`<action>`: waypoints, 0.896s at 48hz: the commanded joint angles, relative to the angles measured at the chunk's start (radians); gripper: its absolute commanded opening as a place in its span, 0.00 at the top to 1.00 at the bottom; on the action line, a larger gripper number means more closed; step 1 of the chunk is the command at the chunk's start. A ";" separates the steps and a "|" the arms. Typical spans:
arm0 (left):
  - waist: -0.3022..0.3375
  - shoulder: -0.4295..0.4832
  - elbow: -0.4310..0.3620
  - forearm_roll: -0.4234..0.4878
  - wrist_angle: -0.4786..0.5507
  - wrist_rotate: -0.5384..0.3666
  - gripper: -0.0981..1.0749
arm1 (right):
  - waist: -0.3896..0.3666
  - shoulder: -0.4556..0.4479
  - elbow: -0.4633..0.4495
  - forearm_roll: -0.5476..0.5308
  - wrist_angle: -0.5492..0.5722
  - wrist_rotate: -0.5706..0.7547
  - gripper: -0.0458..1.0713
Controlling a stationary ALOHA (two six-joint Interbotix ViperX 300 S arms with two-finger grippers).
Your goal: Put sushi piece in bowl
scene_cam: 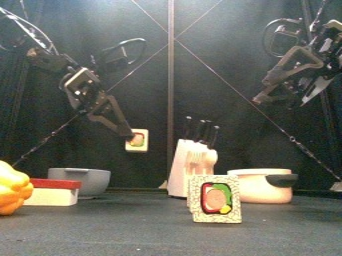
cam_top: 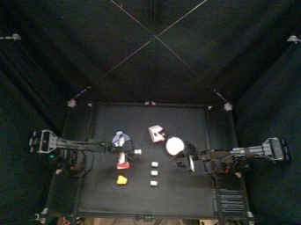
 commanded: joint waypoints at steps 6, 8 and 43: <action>0.114 -0.172 0.120 -0.023 -0.038 -0.002 0.49 | 0.002 0.012 -0.028 0.000 -0.014 -0.009 0.23; 0.133 -0.193 0.138 -0.029 -0.048 -0.002 0.49 | 0.000 0.018 -0.028 0.000 -0.014 -0.011 0.23; 0.213 -0.202 0.219 -0.149 -0.110 -0.002 0.13 | -0.005 0.044 -0.037 -0.003 -0.015 -0.011 0.23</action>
